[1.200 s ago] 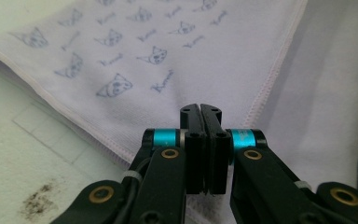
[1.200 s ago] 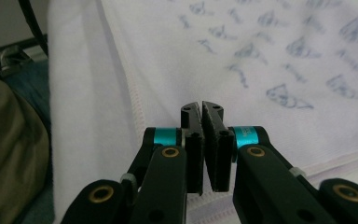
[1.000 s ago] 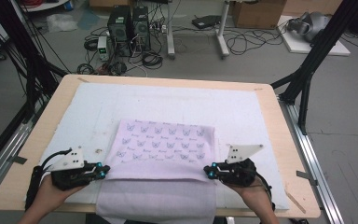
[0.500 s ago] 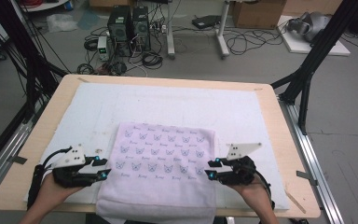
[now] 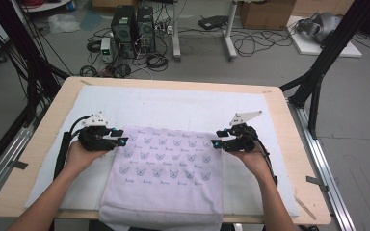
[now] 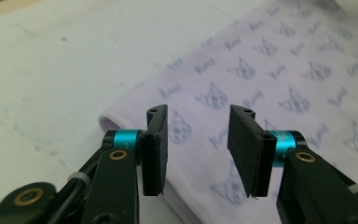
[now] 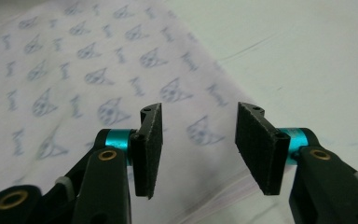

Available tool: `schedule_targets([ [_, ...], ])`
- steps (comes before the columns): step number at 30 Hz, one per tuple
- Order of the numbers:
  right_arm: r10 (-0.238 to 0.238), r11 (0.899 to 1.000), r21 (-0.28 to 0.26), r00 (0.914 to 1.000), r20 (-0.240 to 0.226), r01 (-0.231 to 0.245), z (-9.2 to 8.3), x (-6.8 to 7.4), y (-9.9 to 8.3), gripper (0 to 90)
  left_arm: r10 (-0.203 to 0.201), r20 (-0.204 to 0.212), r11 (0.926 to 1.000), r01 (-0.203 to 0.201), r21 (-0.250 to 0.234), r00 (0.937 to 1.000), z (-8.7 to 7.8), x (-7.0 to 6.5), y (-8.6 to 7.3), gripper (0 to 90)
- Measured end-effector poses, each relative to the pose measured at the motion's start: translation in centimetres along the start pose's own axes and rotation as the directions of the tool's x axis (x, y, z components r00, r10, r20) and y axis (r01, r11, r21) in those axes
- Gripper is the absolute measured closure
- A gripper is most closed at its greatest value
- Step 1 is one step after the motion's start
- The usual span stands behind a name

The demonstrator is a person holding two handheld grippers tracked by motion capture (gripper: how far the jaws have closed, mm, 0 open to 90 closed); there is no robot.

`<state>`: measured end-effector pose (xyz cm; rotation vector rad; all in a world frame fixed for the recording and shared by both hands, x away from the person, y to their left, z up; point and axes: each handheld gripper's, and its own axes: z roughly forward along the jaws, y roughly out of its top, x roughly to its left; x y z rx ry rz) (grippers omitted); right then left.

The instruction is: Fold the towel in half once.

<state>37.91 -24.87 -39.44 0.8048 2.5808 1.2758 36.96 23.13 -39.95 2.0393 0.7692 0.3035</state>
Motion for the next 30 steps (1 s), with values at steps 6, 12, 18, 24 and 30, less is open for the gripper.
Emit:
schedule_targets([
  [6, 0.052, 0.999, 0.01, 0.9983, 0.028, -0.052, 0.6, -2.6, 0.5, 45.2, -0.056, 0.002, 0.9984, 0.056, -0.004, 0.9985, 1.2, 3.2, 0.6, 53.0],
  [12, 0.071, 0.996, 0.052, 0.9963, 0.048, -0.074, 2.2, -3.5, -0.3, 43.8, -0.075, -0.032, 0.9967, 0.076, 0.03, 0.9967, 3.3, 4.2, -0.4, 44.5],
  [18, 0.11, 0.987, 0.11, 0.9921, 0.06, -0.116, 3.6, -4.5, -1.3, 43.6, -0.065, -0.042, 0.9927, 0.069, 0.099, 0.997, 5.1, 3.9, -0.9, 43.0],
  [24, 0.141, 0.984, 0.116, 0.9896, -0.029, -0.136, 4.5, -4.3, -2.0, 82.4, 0.002, -0.037, 0.9929, 0.003, 0.119, 0.9993, 5.4, 3.5, -0.9, 80.5],
  [30, 0.081, 0.989, 0.12, 0.9963, 0.026, -0.084, 3.8, -4.4, -0.3, 85.4, -0.021, -0.091, 0.9988, 0.025, 0.043, 0.9956, 4.6, 4.3, 0.4, 85.3],
])
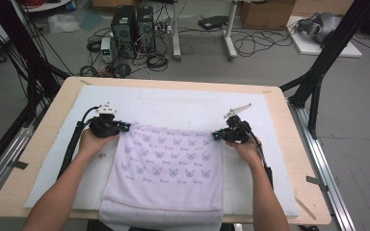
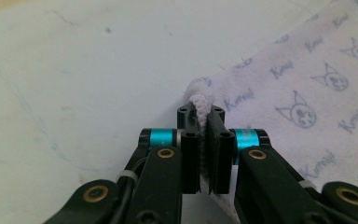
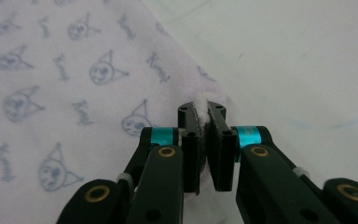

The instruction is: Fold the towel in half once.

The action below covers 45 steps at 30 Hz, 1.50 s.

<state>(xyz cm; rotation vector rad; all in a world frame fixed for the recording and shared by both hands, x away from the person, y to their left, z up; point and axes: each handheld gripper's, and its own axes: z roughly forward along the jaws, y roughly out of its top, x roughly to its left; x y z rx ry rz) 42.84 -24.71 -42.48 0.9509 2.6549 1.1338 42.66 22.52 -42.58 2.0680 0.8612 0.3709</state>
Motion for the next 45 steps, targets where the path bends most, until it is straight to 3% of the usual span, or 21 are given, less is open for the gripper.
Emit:
schedule_targets([
  [1, -0.014, 1.0, -0.015, 0.9997, 0.019, 0.014, -0.5, 0.0, 0.7, 85.5, 0.011, -0.013, 0.9999, -0.011, 0.007, 0.9999, -0.2, 0.2, 0.6, 85.4],
  [4, -0.047, 0.998, -0.046, 0.997, 0.062, 0.05, -2.0, -0.3, 3.2, 85.5, 0.002, -0.048, 0.9995, -0.003, -0.03, 0.9988, -1.1, 0.9, 3.0, 85.5],
  [7, -0.067, 0.995, -0.063, 0.9921, 0.107, 0.074, -3.7, -1.2, 5.8, 85.5, 0.0, -0.074, 0.9961, -0.007, -0.088, 0.9973, -2.5, 1.9, 6.1, 85.6],
  [10, -0.08, 0.991, -0.09, 0.986, 0.146, 0.094, -5.7, -2.1, 8.7, 85.5, 0.04, -0.113, 0.9905, -0.055, -0.126, 0.9928, -4.1, 2.5, 10.1, 85.6],
  [11, -0.091, 0.99, -0.093, 0.9823, 0.163, 0.108, -6.6, -2.4, 10.2, 85.5, 0.044, -0.119, 0.9898, -0.06, -0.129, 0.9919, -4.2, 2.6, 10.6, 85.6],
  [13, -0.096, 0.988, -0.106, 0.9812, 0.167, 0.115, -7.4, -2.7, 11.5, 83.9, 0.046, -0.159, 0.9888, -0.067, -0.133, 0.9862, -4.3, 2.8, 11.7, 84.1],
  [14, -0.09, 0.986, -0.124, 0.9824, 0.164, 0.111, -7.5, -2.9, 11.8, 80.5, 0.048, -0.222, 0.9939, -0.069, -0.086, 0.9739, -3.8, 2.9, 11.8, 80.7],
  [15, -0.066, 0.985, -0.149, 0.9853, 0.158, 0.09, -7.3, -3.2, 11.9, 71.5, 0.052, -0.258, 0.9968, -0.066, -0.045, 0.9647, -3.3, 3.0, 11.6, 67.7],
  [16, -0.042, 0.986, -0.154, 0.9889, 0.142, 0.064, -7.0, -3.5, 11.7, 66.9, 0.044, -0.259, 0.999, -0.045, 0.004, 0.9649, -2.8, 3.2, 11.2, 62.7],
  [18, 0.001, 0.993, -0.116, 0.9916, 0.13, 0.014, -5.6, -4.1, 10.6, 60.6, 0.017, -0.227, 0.9995, -0.011, 0.028, 0.9736, -2.3, 3.7, 9.7, 63.4],
  [21, 0.036, 0.995, -0.095, 0.9929, 0.113, -0.026, -4.2, -4.2, 8.0, 57.3, -0.017, -0.208, 0.9996, 0.022, 0.019, 0.978, -2.0, 3.9, 6.9, 60.7],
  [22, 0.049, 0.994, -0.104, 0.9934, 0.104, -0.038, -3.8, -4.1, 7.0, 57.0, -0.028, -0.197, 0.9985, 0.036, 0.041, 0.98, -1.8, 4.0, 6.0, 60.5],
  [24, 0.049, 0.997, -0.06, 0.993, 0.108, -0.042, -3.3, -3.8, 5.4, 54.1, -0.041, -0.176, 0.9971, 0.051, 0.057, 0.9835, -1.7, 4.0, 4.5, 58.2],
  [25, 0.069, 0.997, -0.035, 0.9943, 0.081, -0.067, -3.1, -3.8, 4.8, 51.8, -0.042, -0.163, 0.9974, 0.051, 0.051, 0.9857, -1.7, 3.8, 4.0, 58.2],
  [28, 0.041, 0.994, -0.102, 0.9957, 0.084, -0.033, -3.5, -2.4, 3.2, 53.8, -0.045, -0.113, 0.9986, 0.048, 0.024, 0.9926, -2.1, 3.1, 2.9, 57.6],
  [30, 0.04, 0.993, -0.116, 0.997, 0.066, -0.032, -3.7, -1.5, 2.5, 52.7, -0.037, -0.081, 0.9993, 0.037, -0.005, 0.9961, -2.5, 2.3, 2.5, 57.4],
  [34, -0.003, 0.989, -0.145, 0.9989, 0.047, 0.01, -4.2, 0.9, 1.4, 52.6, 0.018, -0.024, 0.9996, -0.018, -0.023, 0.9996, -3.1, 0.2, 1.7, 56.5],
  [38, -0.047, 0.99, -0.129, 0.998, 0.043, 0.052, -4.3, 3.3, 0.3, 52.8, 0.064, 0.009, 0.9974, -0.064, -0.034, 0.9979, -4.0, -1.9, 0.2, 56.3],
  [41, -0.089, 0.99, -0.108, 0.9955, 0.033, 0.092, -4.0, 4.7, -0.9, 54.1, 0.069, 0.053, 0.997, -0.067, -0.037, 0.9962, -4.6, -2.9, -1.2, 56.3],
  [44, -0.097, 0.991, -0.098, 0.9953, 0.008, 0.097, -3.6, 5.5, -2.0, 56.4, 0.079, 0.079, 0.9962, -0.076, -0.042, 0.9938, -5.3, -3.9, -2.4, 56.5],
  [45, -0.087, 0.994, -0.062, 0.9962, -0.01, 0.086, -3.3, 5.8, -2.1, 55.9, 0.082, 0.087, 0.9961, -0.079, -0.04, 0.9928, -5.5, -4.1, -2.8, 56.5],
])
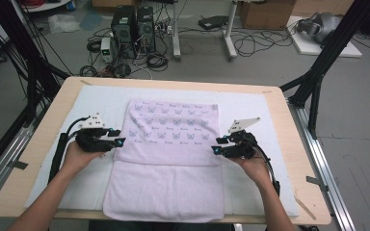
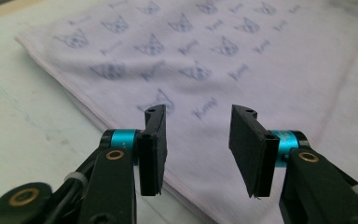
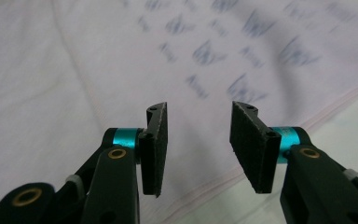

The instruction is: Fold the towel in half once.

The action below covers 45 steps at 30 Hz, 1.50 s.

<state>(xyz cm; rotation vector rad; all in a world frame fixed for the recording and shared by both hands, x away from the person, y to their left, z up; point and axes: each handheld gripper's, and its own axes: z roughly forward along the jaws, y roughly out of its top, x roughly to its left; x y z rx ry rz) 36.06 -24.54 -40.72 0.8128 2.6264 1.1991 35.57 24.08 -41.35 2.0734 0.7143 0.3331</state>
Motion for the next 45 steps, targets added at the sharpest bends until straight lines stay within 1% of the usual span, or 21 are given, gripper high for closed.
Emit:
schedule_targets([
  [2, -0.02, 0.999, 0.029, 0.9998, -0.004, 0.02, 0.3, 0.7, -0.1, 55.2, -0.001, 0.018, 1.0, 0.001, 0.008, 0.9998, -0.2, -0.6, -0.8, 56.5],
  [4, -0.046, 0.999, -0.014, 0.9989, 0.008, 0.046, 0.2, 1.5, -0.5, 56.1, 0.014, 0.025, 0.9993, -0.015, 0.035, 0.9996, -0.1, -1.1, -1.7, 56.5],
  [6, -0.046, 0.999, -0.005, 0.9989, 0.0, 0.046, 0.4, 1.9, -1.0, 56.5, 0.019, 0.037, 0.9982, -0.021, 0.056, 0.9991, -0.1, -1.5, -2.4, 56.5],
  [8, -0.045, 0.999, -0.001, 0.9989, -0.011, 0.045, 0.6, 2.3, -1.7, 58.1, 0.035, 0.043, 0.9975, -0.037, 0.06, 0.9985, -0.1, -2.0, -2.9, 57.2],
  [9, -0.042, 0.999, -0.002, 0.9991, -0.011, 0.042, 0.7, 2.3, -1.9, 58.2, 0.036, 0.056, 0.9972, -0.04, 0.063, 0.9978, -0.1, -2.1, -3.1, 57.2],
  [10, -0.032, 0.999, 0.015, 0.9993, -0.018, 0.032, 0.9, 2.3, -2.1, 58.2, 0.041, 0.061, 0.9967, -0.045, 0.067, 0.9973, 0.0, -2.3, -3.2, 57.1],
  [12, -0.03, 0.998, 0.049, 0.9993, -0.021, 0.031, 1.2, 2.4, -2.3, 59.8, 0.061, 0.048, 0.9942, -0.065, 0.086, 0.997, 0.0, -2.6, -3.4, 57.2],
  [14, -0.035, 0.997, 0.062, 0.999, -0.028, 0.037, 1.6, 2.3, -2.3, 60.3, 0.092, 0.016, 0.9912, -0.093, 0.094, 0.9956, 0.2, -2.9, -3.6, 64.0],
  [16, -0.04, 0.995, 0.087, 0.9988, -0.029, 0.042, 2.1, 2.5, -2.3, 62.6, 0.103, 0.009, 0.9911, -0.104, 0.083, 0.9946, 0.3, -3.0, -3.8, 69.7],
  [18, -0.046, 0.995, 0.082, 0.9985, -0.029, 0.049, 2.3, 2.5, -2.3, 71.4, 0.114, -0.005, 0.9902, -0.114, 0.082, 0.9934, 0.4, -3.1, -3.8, 75.8],
  [20, -0.042, 0.996, 0.075, 0.998, -0.048, 0.045, 2.4, 2.3, -2.3, 78.8, 0.106, -0.014, 0.9908, -0.105, 0.085, 0.9942, 0.5, -3.1, -3.7, 79.6],
  [21, -0.043, 0.996, 0.074, 0.9974, -0.058, 0.047, 2.5, 2.3, -2.3, 82.5, 0.104, -0.01, 0.9907, -0.103, 0.089, 0.9945, 0.5, -3.1, -3.6, 82.0],
  [25, -0.055, 0.995, 0.074, 0.9957, -0.074, 0.061, 2.4, 2.1, -2.0, 85.9, 0.086, -0.008, 0.9915, -0.085, 0.099, 0.9963, 0.3, -2.9, -3.3, 85.7],
  [28, -0.043, 0.998, 0.046, 0.9959, -0.08, 0.047, 1.9, 1.8, -1.9, 86.3, 0.081, -0.007, 0.9931, -0.08, 0.086, 0.9967, 0.0, -2.8, -2.8, 86.0],
  [31, -0.027, 1.0, -0.009, 0.9966, -0.078, 0.026, 0.8, 1.6, -1.6, 86.3, 0.063, -0.005, 0.9968, -0.063, 0.05, 0.998, -0.8, -2.6, -2.0, 86.0],
  [33, -0.034, 0.998, -0.045, 0.9973, -0.064, 0.031, -0.2, 1.5, -1.1, 86.3, 0.055, -0.01, 0.9981, -0.054, 0.028, 0.9985, -1.4, -2.6, -1.3, 85.9],
  [36, -0.054, 0.993, -0.107, 0.9973, -0.049, 0.049, -2.1, 1.9, -0.1, 86.4, 0.061, -0.013, 0.9982, -0.061, 0.002, 0.9981, -2.4, -2.9, -0.4, 85.9],
  [38, -0.076, 0.989, -0.132, 0.9961, -0.043, 0.07, -3.4, 2.5, 0.6, 86.4, 0.069, -0.012, 0.9974, -0.07, -0.017, 0.9975, -3.3, -3.4, 0.1, 86.0],
  [40, -0.095, 0.987, -0.134, 0.9946, -0.043, 0.088, -4.2, 3.1, 0.9, 86.4, 0.077, -0.006, 0.9966, -0.078, -0.028, 0.997, -4.3, -4.1, 0.1, 86.0],
  [42, -0.114, 0.986, -0.132, 0.9918, -0.058, 0.105, -5.0, 4.0, 0.8, 86.3, 0.088, 0.006, 0.9955, -0.088, -0.034, 0.9961, -5.3, -5.2, -0.4, 86.0],
  [45, -0.135, 0.986, -0.111, 0.9867, -0.091, 0.124, -5.7, 5.9, 0.0, 86.3, 0.113, 0.026, 0.9934, -0.113, -0.021, 0.9932, -6.8, -7.4, -1.9, 85.9],
])
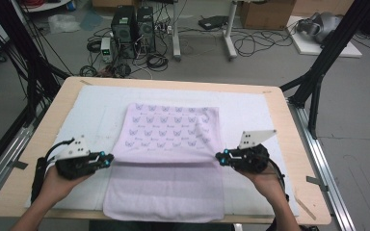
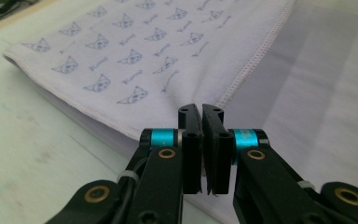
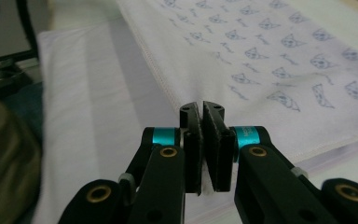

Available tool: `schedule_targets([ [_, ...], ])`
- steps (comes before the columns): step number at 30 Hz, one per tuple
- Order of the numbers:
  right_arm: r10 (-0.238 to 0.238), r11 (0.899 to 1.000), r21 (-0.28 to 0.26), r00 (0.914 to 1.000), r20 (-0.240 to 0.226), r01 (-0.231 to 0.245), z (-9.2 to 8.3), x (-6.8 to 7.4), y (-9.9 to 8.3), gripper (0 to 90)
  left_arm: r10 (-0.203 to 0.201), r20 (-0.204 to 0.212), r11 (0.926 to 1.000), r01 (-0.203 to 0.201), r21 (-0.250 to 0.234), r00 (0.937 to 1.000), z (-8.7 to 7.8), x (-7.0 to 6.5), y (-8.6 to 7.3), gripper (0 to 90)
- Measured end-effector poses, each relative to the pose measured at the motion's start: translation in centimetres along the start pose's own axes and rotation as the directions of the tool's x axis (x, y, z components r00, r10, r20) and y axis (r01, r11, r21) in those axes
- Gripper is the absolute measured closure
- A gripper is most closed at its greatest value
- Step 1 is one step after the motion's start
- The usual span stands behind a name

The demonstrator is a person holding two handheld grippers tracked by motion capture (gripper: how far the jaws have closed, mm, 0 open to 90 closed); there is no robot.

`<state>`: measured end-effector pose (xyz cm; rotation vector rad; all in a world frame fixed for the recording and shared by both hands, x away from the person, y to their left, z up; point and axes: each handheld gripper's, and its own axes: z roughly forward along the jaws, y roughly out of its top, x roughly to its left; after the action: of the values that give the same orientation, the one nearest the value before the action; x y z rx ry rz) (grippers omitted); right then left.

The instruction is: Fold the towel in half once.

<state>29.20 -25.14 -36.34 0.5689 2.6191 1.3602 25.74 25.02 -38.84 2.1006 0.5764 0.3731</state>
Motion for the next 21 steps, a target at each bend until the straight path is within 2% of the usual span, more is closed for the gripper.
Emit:
schedule_targets([
  [2, -0.003, 1.0, 0.023, 0.9995, -0.031, 0.004, -0.1, 1.6, -0.8, 86.3, 0.015, 0.007, 0.9999, -0.016, 0.005, 0.9999, -0.8, -1.8, -1.1, 85.6],
  [4, -0.004, 0.999, 0.042, 0.9975, -0.071, 0.007, 0.2, 3.1, -1.9, 84.3, 0.02, 0.012, 0.9997, -0.02, 0.016, 0.9997, -1.1, -2.5, -1.9, 79.2],
  [6, 0.011, 0.999, 0.043, 0.9969, -0.077, -0.008, 0.4, 3.6, -2.8, 72.8, 0.012, 0.006, 0.9997, -0.012, 0.021, 0.9999, -1.1, -2.5, -2.6, 69.0],
  [8, 0.033, 0.999, 0.036, 0.9973, -0.066, -0.031, 0.7, 3.4, -3.4, 69.3, -0.011, 0.006, 0.9995, 0.011, 0.031, 0.9999, -0.8, -1.9, -2.9, 62.9],
  [11, 0.062, 0.997, 0.041, 0.997, -0.047, -0.06, 1.6, 2.4, -3.7, 64.7, -0.017, 0.018, 0.9994, 0.016, 0.032, 0.9997, 0.1, -1.2, -2.8, 62.1],
  [15, 0.055, 0.996, 0.078, 0.9961, -0.068, -0.05, 3.4, 1.9, -4.0, 61.7, -0.013, 0.063, 0.9987, 0.01, 0.05, 0.9979, 1.8, -1.0, -2.8, 63.7],
  [21, 0.055, 0.986, 0.16, 0.995, -0.083, -0.041, 5.5, 1.8, -5.3, 63.2, 0.006, 0.132, 0.9923, -0.022, 0.122, 0.9913, 4.0, -1.5, -3.6, 66.7],
])
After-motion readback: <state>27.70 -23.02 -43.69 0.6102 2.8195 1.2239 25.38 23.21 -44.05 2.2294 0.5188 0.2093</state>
